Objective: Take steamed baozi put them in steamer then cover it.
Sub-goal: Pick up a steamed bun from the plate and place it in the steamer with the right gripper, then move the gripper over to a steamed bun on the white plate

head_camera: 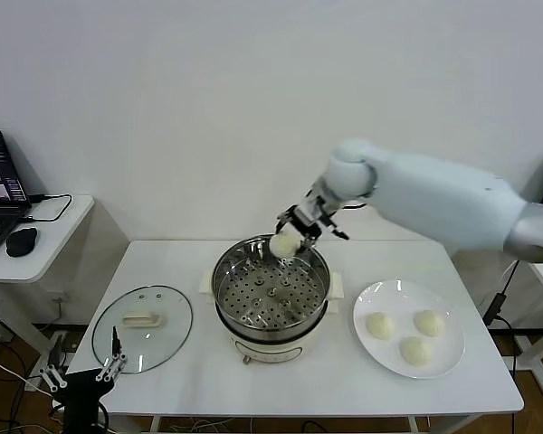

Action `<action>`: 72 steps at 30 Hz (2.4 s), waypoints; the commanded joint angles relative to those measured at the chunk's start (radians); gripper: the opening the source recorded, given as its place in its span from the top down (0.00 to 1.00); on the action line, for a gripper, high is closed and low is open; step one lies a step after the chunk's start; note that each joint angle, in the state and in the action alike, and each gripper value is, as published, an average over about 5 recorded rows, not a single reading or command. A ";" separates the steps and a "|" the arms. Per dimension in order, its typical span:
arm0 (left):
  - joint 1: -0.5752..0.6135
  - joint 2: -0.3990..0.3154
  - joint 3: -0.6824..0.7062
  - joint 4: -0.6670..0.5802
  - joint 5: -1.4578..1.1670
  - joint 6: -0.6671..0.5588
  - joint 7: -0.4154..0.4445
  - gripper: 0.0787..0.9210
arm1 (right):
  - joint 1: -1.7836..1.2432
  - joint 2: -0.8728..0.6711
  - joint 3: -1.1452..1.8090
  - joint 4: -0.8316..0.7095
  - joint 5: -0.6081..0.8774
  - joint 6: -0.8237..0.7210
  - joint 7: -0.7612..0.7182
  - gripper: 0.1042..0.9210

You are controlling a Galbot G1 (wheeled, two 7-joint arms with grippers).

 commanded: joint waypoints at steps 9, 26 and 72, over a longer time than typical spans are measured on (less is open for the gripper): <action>-0.008 0.001 -0.009 0.009 -0.006 -0.004 -0.001 0.12 | -0.084 0.172 -0.068 -0.151 -0.275 0.248 0.060 0.36; -0.011 -0.003 -0.003 0.003 -0.026 0.000 -0.004 0.12 | -0.131 0.159 -0.040 -0.195 -0.338 0.298 0.094 0.24; -0.076 0.052 -0.029 0.010 -0.049 0.029 0.025 0.12 | -0.569 -0.670 0.299 0.327 -0.116 -0.471 -0.001 0.12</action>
